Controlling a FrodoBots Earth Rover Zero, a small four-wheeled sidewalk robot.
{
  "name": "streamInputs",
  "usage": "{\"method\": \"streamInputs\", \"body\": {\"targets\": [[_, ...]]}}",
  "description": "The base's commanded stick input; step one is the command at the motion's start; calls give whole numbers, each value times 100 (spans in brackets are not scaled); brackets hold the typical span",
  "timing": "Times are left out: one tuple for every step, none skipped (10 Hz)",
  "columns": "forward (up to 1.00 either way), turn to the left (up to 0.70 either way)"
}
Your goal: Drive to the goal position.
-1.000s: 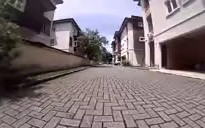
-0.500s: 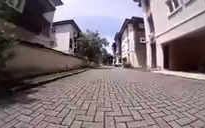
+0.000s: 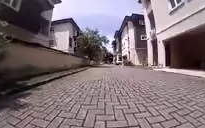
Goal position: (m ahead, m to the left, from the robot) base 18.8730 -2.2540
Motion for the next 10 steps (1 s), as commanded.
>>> {"method": "streamInputs", "body": {"targets": [[50, 0], [50, 0], [50, 0], [50, 0], [50, 0], [50, 0], [50, 0], [50, 0], [50, 0], [50, 0]]}}
